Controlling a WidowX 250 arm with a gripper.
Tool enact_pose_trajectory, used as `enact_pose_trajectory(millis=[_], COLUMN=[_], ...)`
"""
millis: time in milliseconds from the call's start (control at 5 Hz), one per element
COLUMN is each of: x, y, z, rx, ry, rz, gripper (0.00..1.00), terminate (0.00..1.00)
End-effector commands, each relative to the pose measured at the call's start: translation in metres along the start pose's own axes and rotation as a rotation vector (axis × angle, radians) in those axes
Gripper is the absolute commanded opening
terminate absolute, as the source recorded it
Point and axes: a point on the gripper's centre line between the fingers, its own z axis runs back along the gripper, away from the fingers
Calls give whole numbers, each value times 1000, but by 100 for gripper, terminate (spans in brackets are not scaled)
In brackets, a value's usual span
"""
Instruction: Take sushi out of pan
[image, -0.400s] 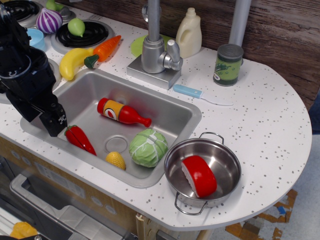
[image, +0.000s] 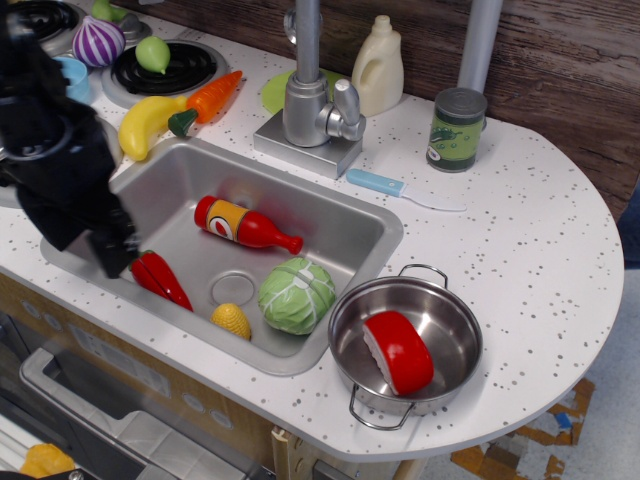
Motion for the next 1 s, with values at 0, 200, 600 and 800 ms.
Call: enact_pose_trajectory(millis=[0,200,600,800], x=[30,42,53,50], y=[-36,-79,-151,-174], z=[40,54,65,56], rx=[91,100,3,-22], ry=[0,24,60,45], rz=[176,352,641,694], gripper=[100,100,100,100], terminate=[0,0,0,0])
